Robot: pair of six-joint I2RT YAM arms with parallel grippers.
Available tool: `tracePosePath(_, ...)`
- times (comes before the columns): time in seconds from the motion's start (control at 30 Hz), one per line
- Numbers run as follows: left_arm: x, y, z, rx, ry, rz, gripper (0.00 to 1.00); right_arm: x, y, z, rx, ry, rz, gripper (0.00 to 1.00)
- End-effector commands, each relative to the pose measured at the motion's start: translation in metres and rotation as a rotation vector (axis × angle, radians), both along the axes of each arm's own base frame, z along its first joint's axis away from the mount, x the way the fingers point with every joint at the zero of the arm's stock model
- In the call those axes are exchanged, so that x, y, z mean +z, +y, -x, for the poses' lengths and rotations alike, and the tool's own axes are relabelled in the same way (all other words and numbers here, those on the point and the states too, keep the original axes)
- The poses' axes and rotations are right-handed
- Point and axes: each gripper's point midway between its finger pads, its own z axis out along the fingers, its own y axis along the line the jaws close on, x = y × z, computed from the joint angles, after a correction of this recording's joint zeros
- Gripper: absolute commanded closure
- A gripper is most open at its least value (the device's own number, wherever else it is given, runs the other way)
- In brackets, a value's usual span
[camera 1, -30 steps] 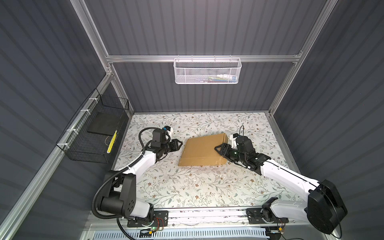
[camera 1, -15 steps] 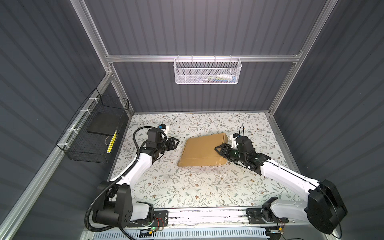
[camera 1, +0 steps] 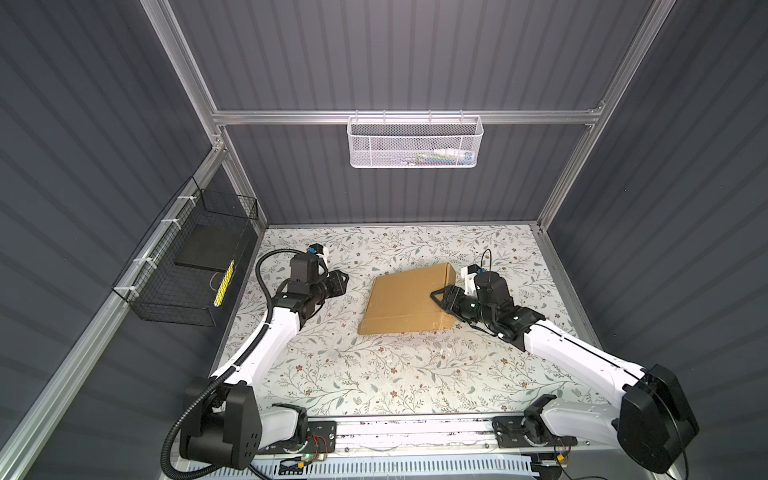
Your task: Fold the paper box
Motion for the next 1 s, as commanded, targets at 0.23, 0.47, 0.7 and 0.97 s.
tracePosePath(0.23, 0.020, 0.003, -0.022, 0.018, -0.068, 0.027, 0.36, 0.040, 0.004, -0.027, 0.008, -0.073, -0.024, 0.42)
tracePosePath(0.47, -0.001, -0.004, -0.032, -0.022, -0.015, 0.071, 0.34, 0.049, 0.002, -0.042, 0.020, -0.073, -0.036, 0.44)
tracePosePath(0.7, -0.007, -0.013, -0.025, -0.104, 0.020, 0.156, 0.31, 0.057, 0.004, -0.054, 0.046, -0.078, -0.094, 0.46)
tracePosePath(0.97, -0.017, -0.029, -0.010, -0.194, 0.068, 0.270, 0.27, 0.070, -0.005, -0.066, 0.072, -0.111, -0.160, 0.47)
